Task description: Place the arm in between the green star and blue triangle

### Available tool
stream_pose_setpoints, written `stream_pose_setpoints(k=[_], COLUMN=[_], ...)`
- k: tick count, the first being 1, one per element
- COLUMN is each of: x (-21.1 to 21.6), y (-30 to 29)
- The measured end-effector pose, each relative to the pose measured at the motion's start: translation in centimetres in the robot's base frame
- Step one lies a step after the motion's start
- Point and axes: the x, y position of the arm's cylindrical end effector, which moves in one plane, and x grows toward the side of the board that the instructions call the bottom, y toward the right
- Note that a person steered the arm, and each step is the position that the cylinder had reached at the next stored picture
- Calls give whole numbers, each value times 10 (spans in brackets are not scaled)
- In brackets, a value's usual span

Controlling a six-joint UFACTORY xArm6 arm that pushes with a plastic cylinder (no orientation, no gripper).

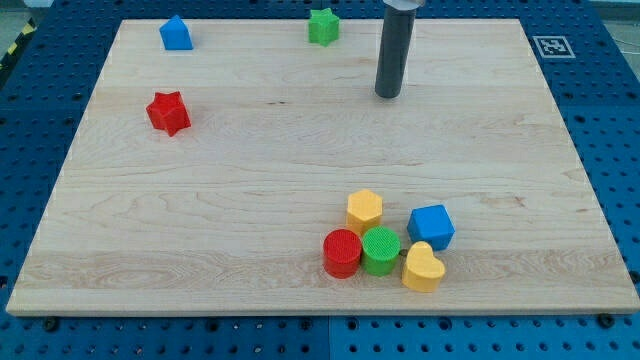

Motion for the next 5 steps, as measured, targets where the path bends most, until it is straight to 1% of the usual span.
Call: stream_pose_setpoints(k=[1, 2, 4, 5], x=[6, 8, 8, 6], y=[-28, -74, -80, -121])
